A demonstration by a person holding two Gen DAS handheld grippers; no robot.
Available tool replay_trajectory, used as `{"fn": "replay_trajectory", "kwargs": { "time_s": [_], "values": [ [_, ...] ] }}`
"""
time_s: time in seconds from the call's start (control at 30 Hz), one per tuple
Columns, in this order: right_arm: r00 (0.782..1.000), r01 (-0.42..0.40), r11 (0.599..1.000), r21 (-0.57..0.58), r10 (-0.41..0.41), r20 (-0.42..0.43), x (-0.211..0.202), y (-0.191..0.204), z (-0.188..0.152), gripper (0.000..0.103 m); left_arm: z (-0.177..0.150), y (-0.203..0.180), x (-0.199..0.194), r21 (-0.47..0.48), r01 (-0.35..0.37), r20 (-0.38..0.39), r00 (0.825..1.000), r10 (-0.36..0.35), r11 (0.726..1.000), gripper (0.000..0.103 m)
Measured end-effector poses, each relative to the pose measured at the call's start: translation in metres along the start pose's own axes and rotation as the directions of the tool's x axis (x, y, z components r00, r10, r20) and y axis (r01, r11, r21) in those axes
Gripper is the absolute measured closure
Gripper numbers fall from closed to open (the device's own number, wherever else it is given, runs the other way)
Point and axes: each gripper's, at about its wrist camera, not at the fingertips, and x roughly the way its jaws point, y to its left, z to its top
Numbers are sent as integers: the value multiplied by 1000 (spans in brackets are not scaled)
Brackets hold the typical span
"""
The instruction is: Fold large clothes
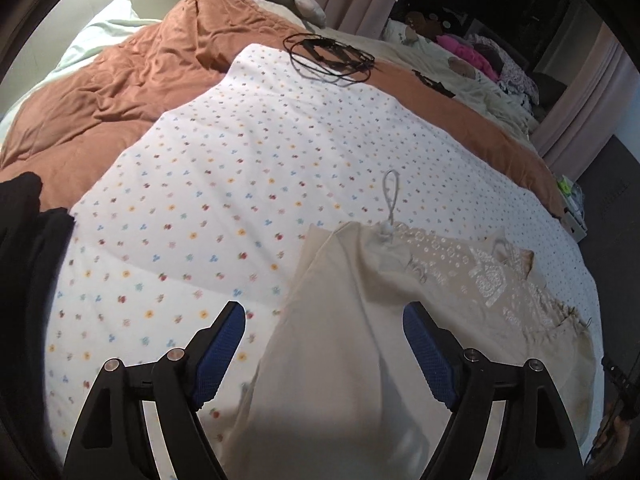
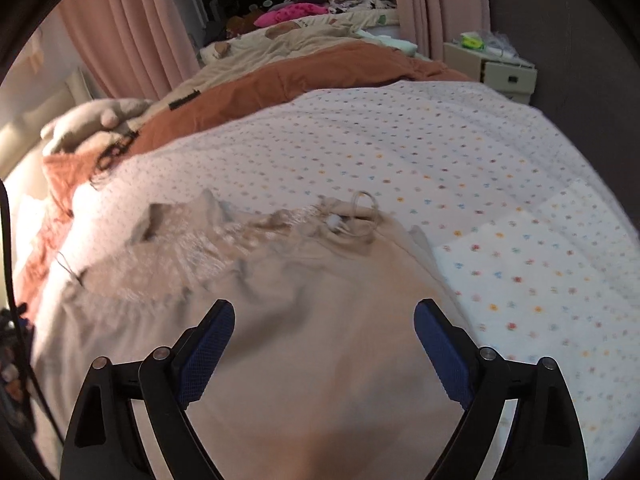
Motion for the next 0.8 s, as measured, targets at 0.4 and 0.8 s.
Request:
{"fn": "replay_trajectory", "kwargs": {
  "time_s": [0.4, 0.8],
  "values": [
    [980, 155, 987, 43, -149, -131, -18, -70, -64, 13, -77, 50, -10, 11, -62, -138, 988, 63, 998, 68],
    [966, 205, 974, 97, -185, -181, -26, -96, -85, 72, -101, 51, -6, 63, -101, -185, 977, 111, 993, 86]
  ]
}}
